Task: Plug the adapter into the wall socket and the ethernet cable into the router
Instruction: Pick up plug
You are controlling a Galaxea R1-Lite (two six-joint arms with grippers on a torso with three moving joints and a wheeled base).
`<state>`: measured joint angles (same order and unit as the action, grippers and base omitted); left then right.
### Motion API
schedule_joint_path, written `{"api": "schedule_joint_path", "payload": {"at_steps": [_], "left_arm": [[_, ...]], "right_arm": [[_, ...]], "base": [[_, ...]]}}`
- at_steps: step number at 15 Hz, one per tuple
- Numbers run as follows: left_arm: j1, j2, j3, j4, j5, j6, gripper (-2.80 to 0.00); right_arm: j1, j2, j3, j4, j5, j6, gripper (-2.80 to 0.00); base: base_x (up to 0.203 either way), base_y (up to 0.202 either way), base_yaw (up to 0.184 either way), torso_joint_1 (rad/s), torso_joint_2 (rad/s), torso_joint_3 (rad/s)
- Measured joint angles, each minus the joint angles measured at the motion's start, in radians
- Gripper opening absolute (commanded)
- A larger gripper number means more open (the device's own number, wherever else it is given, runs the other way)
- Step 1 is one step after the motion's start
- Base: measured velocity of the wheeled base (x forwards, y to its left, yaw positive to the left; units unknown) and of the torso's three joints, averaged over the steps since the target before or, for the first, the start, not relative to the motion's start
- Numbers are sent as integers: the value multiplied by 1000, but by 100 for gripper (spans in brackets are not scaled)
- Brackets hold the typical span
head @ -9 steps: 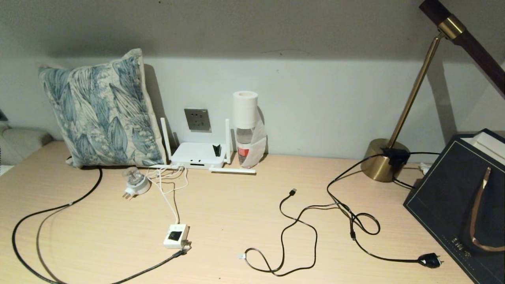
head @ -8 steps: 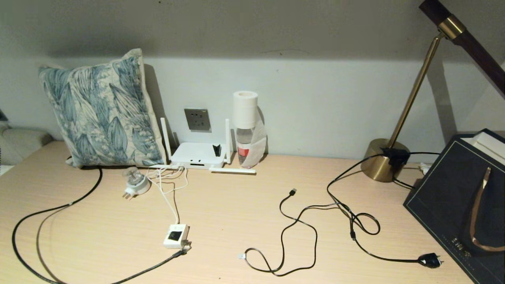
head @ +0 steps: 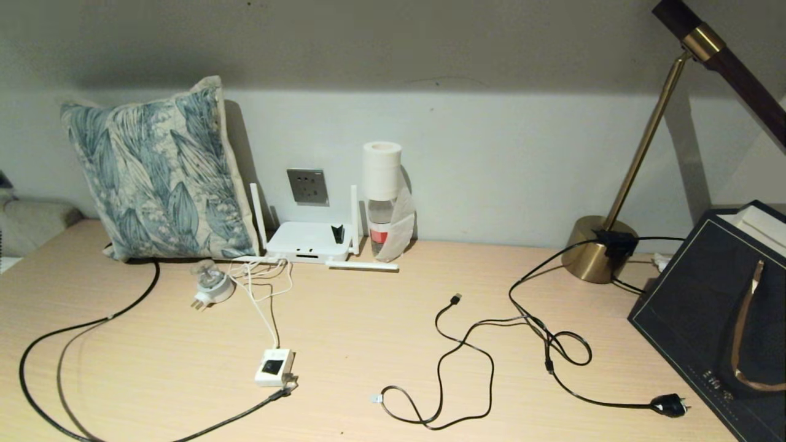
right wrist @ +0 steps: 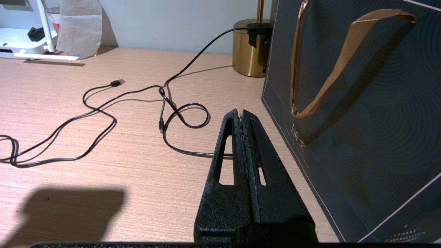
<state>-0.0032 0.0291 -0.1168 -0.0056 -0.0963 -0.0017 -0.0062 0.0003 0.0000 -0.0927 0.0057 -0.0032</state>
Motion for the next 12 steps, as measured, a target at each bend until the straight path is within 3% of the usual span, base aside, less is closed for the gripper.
{"api": "schedule_joint_path", "payload": {"at_steps": [5,8,12], "left_arm": [[-18,312,-169,21,-130,24,-280],[-24,620,-269,-22,-146,29,-280],[-24,1091,-409,-134,-119,31,-277]], "right_arm": [[0,0,0,0,0,0,-280],[0,0,0,0,0,0,-280],[0,0,0,0,0,0,-280]], "base": [[0,0,0,0,0,0],[0,0,0,0,0,0],[0,0,0,0,0,0]]}}
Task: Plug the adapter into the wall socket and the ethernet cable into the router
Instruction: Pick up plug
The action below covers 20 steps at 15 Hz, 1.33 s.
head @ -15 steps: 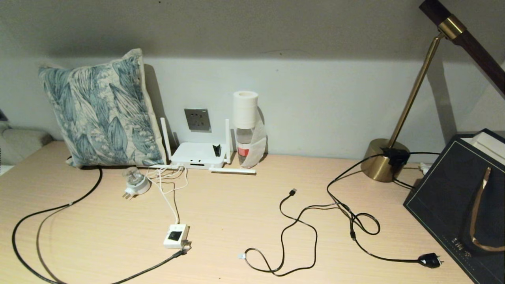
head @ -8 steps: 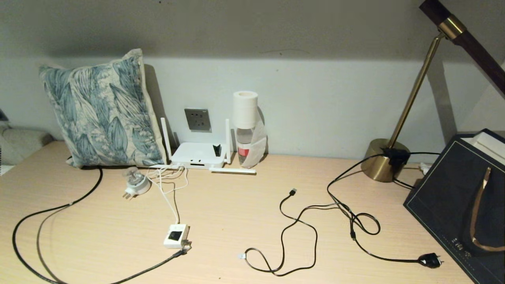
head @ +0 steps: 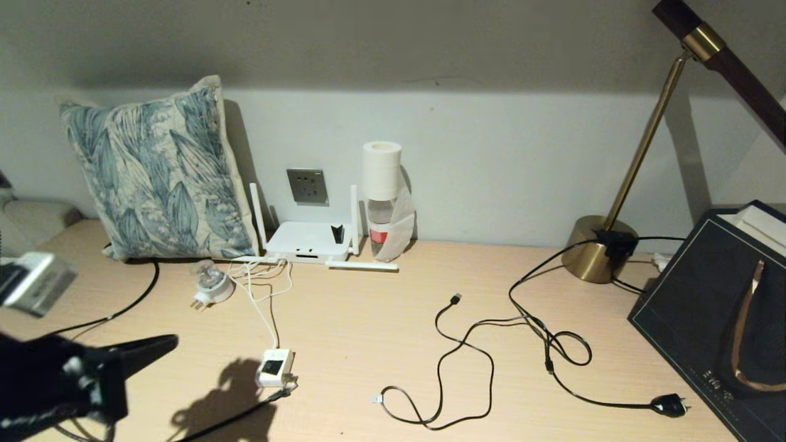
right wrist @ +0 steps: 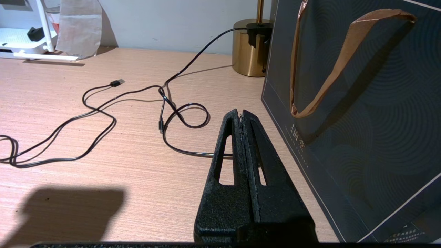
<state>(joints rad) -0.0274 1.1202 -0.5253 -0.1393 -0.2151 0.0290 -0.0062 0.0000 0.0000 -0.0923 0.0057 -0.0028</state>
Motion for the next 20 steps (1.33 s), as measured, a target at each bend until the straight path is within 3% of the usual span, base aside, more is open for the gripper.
{"api": "schedule_joint_path", "payload": {"at_steps": [1,7,9,12,16,20], "left_arm": [[0,122,-35,-29,6,-1,0],[4,680,-208,-226,31,-2,0],[6,760,-219,-311,-3,57,0],[29,799,-225,-325,-125,258,0],[54,812,-268,-299,-295,605,0],[55,800,-402,-83,-423,921,0]], "right_arm": [[0,0,0,0,0,0,-280],[0,0,0,0,0,0,-280],[0,0,0,0,0,0,-280],[0,0,0,0,0,0,-280],[0,0,0,0,0,0,-280],[0,0,0,0,0,0,-280]], "base": [[0,0,0,0,0,0],[0,0,0,0,0,0],[0,0,0,0,0,0],[0,0,0,0,0,0],[0,0,0,0,0,0],[0,0,0,0,0,0]]}}
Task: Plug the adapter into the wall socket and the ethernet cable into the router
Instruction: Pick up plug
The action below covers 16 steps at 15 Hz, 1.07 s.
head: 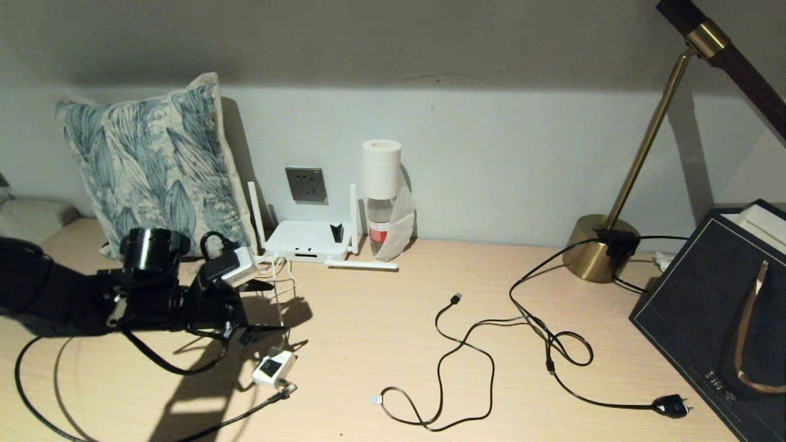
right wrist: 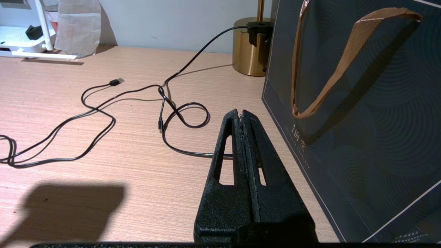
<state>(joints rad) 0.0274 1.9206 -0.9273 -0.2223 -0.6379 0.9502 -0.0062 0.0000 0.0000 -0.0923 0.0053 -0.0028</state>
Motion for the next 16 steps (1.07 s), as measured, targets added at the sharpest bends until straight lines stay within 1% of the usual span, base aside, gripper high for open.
{"api": "schedule_joint_path", "payload": {"at_steps": [2,4,5,7,8,9,10,11,12,13,15,16], "left_arm": [[3,-5,-63,138,-26,147,0],[13,-11,-145,319,-29,295,0],[23,-12,-201,422,-24,377,0],[48,-12,-275,615,12,534,0],[66,-9,-296,683,31,613,0],[83,1,-313,723,39,689,0],[96,18,-339,750,43,763,0],[101,37,-366,774,45,823,0],[100,57,-398,798,48,869,0],[89,76,-429,815,55,883,0],[60,123,-507,867,84,889,0],[44,148,-547,912,105,892,0]], "right_arm": [[0,0,0,0,0,0,-280],[0,0,0,0,0,0,-280],[0,0,0,0,0,0,-280],[0,0,0,0,1,0,-280],[0,0,0,0,0,0,-280],[0,0,0,0,0,0,-280],[0,0,0,0,0,0,-280],[0,0,0,0,0,0,-280],[0,0,0,0,0,0,-280],[0,0,0,0,0,0,-280],[0,0,0,0,0,0,-280],[0,0,0,0,0,0,-280]], "base": [[0,0,0,0,0,0],[0,0,0,0,0,0],[0,0,0,0,0,0],[0,0,0,0,0,0],[0,0,0,0,0,0],[0,0,0,0,0,0],[0,0,0,0,0,0],[0,0,0,0,0,0],[0,0,0,0,0,0],[0,0,0,0,0,0],[0,0,0,0,0,0],[0,0,0,0,0,0]]}}
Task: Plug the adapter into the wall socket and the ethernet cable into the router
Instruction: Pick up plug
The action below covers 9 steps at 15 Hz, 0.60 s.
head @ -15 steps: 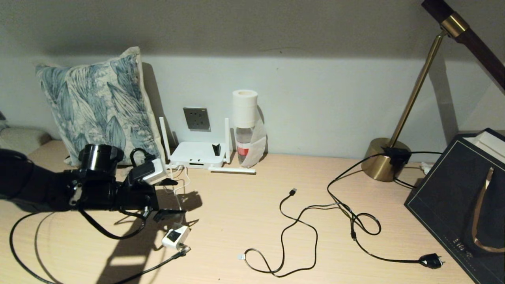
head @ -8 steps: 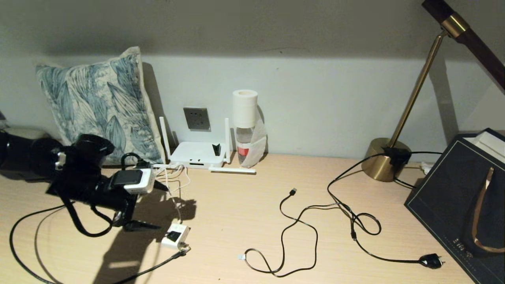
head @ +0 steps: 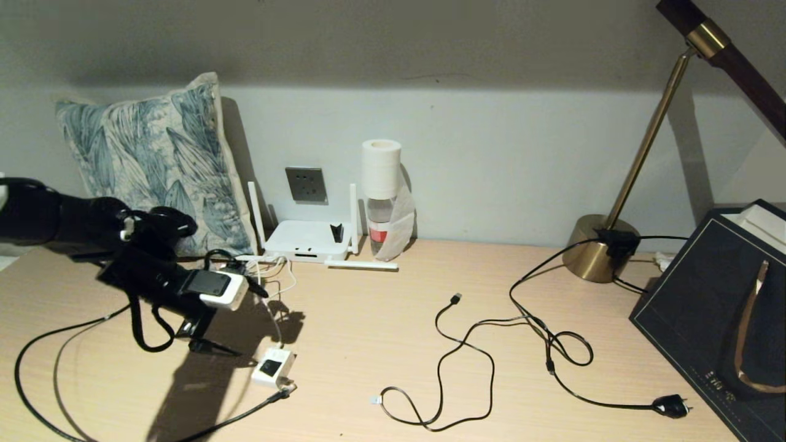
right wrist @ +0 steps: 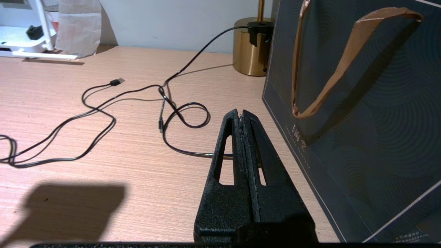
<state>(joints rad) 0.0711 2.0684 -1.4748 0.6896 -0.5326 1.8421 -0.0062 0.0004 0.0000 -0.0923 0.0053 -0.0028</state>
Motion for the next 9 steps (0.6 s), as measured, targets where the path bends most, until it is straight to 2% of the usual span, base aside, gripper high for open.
{"api": "schedule_joint_path", "payload": {"at_steps": [4,9], "left_arm": [[-30,84,-112,89,45,16,0],[-61,157,-134,90,48,28,0]], "right_arm": [[0,0,0,0,0,0,-280],[0,0,0,0,0,0,-280]], "base": [[0,0,0,0,0,0],[0,0,0,0,0,0]]}}
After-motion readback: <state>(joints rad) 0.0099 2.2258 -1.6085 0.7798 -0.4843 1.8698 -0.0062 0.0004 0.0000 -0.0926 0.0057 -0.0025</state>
